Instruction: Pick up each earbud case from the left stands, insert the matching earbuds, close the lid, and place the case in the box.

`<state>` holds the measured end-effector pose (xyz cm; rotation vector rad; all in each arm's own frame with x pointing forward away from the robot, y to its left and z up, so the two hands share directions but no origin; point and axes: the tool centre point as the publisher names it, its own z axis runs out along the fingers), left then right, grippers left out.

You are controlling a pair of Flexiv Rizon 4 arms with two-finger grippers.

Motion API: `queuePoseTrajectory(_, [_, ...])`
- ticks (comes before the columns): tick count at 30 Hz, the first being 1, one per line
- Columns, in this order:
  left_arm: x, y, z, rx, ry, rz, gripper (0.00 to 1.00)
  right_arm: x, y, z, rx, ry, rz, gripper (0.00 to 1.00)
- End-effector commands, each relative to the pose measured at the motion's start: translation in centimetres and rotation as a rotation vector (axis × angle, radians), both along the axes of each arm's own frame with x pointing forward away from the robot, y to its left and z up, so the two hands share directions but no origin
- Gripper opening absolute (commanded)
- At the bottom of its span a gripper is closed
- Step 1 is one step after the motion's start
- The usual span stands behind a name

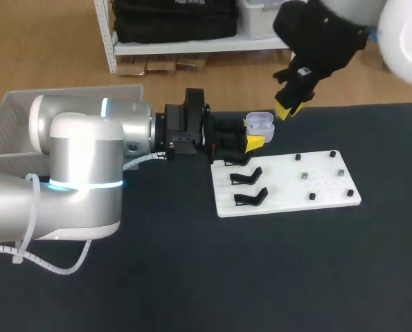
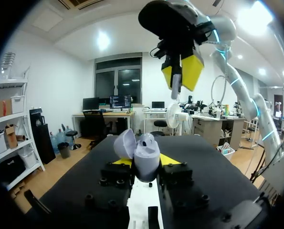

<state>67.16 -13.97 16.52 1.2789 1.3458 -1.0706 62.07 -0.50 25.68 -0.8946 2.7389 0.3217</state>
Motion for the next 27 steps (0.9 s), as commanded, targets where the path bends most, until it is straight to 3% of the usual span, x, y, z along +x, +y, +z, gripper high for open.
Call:
queuePoseTrajectory(1, [-0.1, 0.0, 0.0, -0.001, -0.002, 0.006, 0.00, 0.8, 1.3, -0.6, -0.020, 0.004, 0.031, 0.00])
queuePoseTrajectory(27, [-0.1, 0.0, 0.0, -0.001, -0.002, 0.006, 0.00, 3.6, 3.5, -3.7, -0.084, -0.026, 0.078, 0.00])
